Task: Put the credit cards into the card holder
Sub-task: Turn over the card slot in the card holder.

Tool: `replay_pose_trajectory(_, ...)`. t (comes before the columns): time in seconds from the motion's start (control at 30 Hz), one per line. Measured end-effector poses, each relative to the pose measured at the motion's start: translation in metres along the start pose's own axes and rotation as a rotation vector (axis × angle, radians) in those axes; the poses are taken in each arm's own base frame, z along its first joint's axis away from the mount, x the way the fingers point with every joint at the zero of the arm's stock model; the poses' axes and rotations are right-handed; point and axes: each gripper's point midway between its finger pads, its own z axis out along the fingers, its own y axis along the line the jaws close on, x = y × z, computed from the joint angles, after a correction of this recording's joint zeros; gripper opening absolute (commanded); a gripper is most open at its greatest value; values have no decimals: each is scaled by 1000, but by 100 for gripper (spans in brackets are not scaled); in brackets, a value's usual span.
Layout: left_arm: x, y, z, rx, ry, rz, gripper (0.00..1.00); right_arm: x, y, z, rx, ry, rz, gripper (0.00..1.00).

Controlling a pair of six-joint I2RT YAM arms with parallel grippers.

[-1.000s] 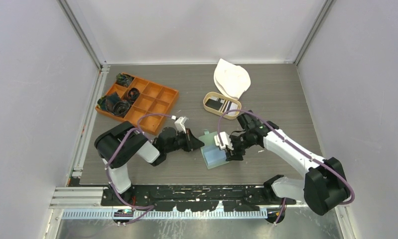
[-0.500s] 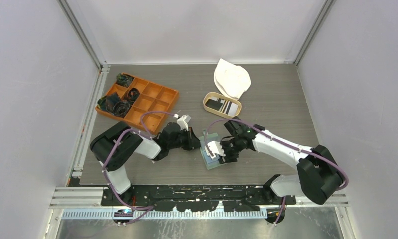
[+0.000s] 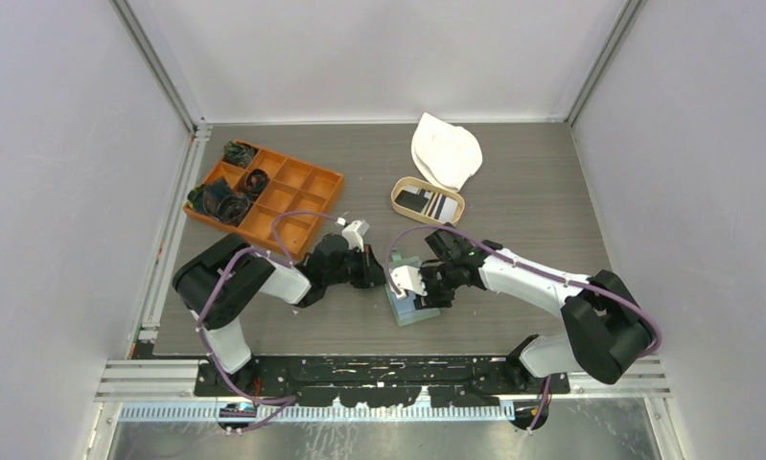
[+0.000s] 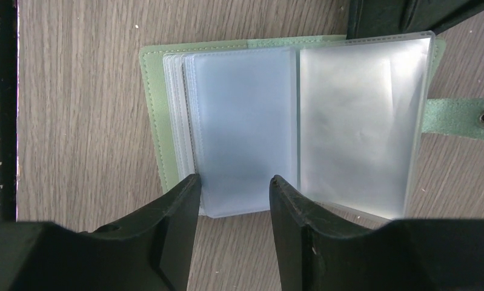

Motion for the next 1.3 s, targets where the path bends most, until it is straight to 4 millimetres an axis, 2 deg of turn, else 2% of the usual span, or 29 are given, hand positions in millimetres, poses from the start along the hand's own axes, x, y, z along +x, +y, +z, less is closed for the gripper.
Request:
replay_pose_trajectory(0.17,0,0,0,-1,5,3,0,1,-1,2,4,12,0,51)
replay_pose_trajectory(0.4,0,-1,1,0,19,19,0,2,-6,2,32,31,25,44)
replay_pose_trajectory(0.83,1,-3,3,5,47,48,1,4,-39,-1,201,66,56,43)
replay_pose_trajectory(1.07,0,-3,3,-7,59,45,19,9,-59,-7,310,99,97,49)
replay_pose_trajectory(1.2,-3,-2,-5,-46,56,58,30,11,-68,-11,366,111,132,51)
replay_pose_trajectory(1.3,-15,-8,-16,-67,23,76,34,13,-71,-13,391,119,162,51)
